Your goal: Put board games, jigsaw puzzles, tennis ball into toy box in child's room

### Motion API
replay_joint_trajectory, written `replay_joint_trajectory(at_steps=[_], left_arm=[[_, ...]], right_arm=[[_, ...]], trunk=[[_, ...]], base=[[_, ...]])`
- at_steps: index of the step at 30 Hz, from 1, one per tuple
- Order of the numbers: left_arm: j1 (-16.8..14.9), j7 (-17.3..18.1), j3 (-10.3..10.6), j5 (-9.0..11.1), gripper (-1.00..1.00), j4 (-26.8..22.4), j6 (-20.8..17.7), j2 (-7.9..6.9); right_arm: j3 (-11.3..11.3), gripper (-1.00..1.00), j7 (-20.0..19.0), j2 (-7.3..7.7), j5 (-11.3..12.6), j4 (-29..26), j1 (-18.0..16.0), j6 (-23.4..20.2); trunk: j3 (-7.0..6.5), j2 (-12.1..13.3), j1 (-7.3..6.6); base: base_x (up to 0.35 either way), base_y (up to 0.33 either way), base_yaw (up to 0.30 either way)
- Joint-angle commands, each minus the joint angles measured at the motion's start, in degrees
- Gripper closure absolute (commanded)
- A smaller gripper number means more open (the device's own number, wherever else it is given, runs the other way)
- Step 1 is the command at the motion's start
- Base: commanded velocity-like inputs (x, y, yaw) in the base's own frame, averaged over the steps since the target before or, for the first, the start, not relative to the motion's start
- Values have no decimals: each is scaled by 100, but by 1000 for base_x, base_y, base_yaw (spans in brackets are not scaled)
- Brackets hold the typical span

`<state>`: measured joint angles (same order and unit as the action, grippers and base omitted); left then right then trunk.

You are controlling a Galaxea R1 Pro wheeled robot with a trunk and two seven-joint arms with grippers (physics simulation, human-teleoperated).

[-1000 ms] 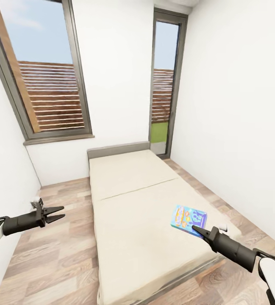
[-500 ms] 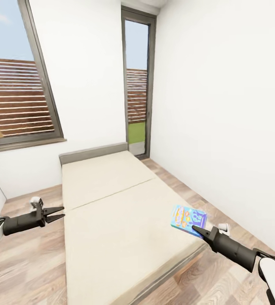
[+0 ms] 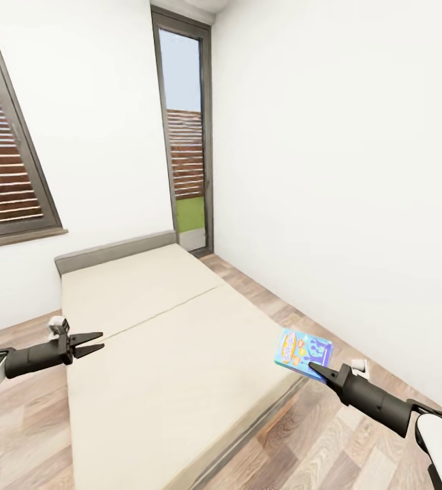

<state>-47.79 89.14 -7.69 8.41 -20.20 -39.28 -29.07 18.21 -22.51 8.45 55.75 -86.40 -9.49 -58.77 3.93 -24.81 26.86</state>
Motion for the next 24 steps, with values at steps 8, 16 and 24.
replay_joint_trajectory(at_steps=[8,16,24], left_arm=[[-2,24,-5,-6,-100,-2,-62,-2],[-2,17,-5,-6,-100,-2,-62,-2],[-2,15,-5,-6,-100,-2,-62,-2]], right_arm=[[7,100,-53,-1,-11,1,-9,-22],[7,100,-37,-10,-12,41,-9,-21],[7,100,-34,-10,-11,95,-9,-21]], trunk=[[12,-13,3],[12,-13,3],[12,-13,3]], base=[[0,0,-282],[0,0,-282],[0,0,-282]])
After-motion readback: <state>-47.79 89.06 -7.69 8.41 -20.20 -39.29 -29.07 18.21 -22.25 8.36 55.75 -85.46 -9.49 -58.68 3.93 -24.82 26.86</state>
